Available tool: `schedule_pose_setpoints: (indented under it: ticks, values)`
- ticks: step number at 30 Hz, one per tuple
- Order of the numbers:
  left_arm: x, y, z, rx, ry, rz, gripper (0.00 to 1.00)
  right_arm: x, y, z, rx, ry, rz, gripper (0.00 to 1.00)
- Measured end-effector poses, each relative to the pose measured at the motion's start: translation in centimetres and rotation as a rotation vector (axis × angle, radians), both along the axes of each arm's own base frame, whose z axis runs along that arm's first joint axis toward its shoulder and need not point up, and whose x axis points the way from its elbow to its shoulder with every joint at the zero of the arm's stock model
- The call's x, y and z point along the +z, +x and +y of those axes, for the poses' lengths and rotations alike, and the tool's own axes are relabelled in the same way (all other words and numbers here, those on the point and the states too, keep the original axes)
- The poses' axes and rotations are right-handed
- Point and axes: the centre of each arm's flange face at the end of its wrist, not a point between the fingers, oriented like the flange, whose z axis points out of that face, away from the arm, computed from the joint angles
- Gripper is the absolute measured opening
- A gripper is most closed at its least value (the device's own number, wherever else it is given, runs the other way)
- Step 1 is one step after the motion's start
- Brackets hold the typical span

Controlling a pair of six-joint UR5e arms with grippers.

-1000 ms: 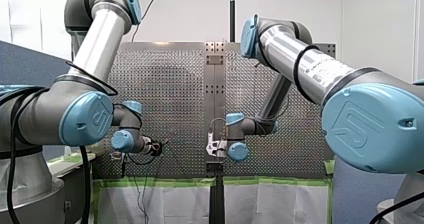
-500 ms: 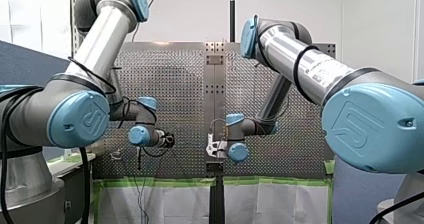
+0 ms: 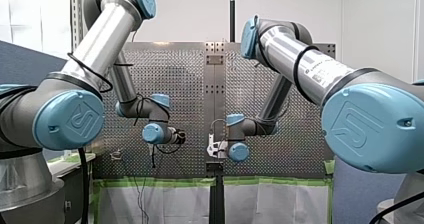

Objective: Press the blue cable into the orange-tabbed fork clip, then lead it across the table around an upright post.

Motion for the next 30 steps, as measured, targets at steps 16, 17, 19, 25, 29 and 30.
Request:
schedule_pose_setpoints:
  ticks: [16, 17, 19, 25, 29, 30]
  values:
    - [-1.1, 1.5, 1.1, 0.121, 0.057, 0.021, 1.00, 0.0, 0.1, 0.1, 0.002, -0.001, -0.001, 0.00]
    - [-1.0, 1.8, 1.0, 0.123, 0.055, 0.014, 1.00, -0.1, 0.1, 0.1, 0.002, 0.000, 0.000, 0.00]
    - [-0.7, 2.3, 0.9, 0.126, 0.052, 0.005, 1.00, -0.1, 0.1, 0.1, 0.002, 0.001, 0.001, 0.00]
    - [-0.1, 3.4, 0.7, 0.127, 0.051, 0.001, 1.00, -0.1, 0.1, 0.1, 0.004, 0.001, 0.000, 0.00]
    - [-0.1, 3.5, 0.9, 0.130, 0.058, 0.015, 1.00, -0.1, 0.1, 0.2, 0.004, 0.000, 0.000, 0.00]
    - [-0.2, 3.5, 0.9, 0.131, 0.059, 0.018, 1.00, -0.1, 0.1, 0.1, 0.004, 0.000, -0.001, 0.00]
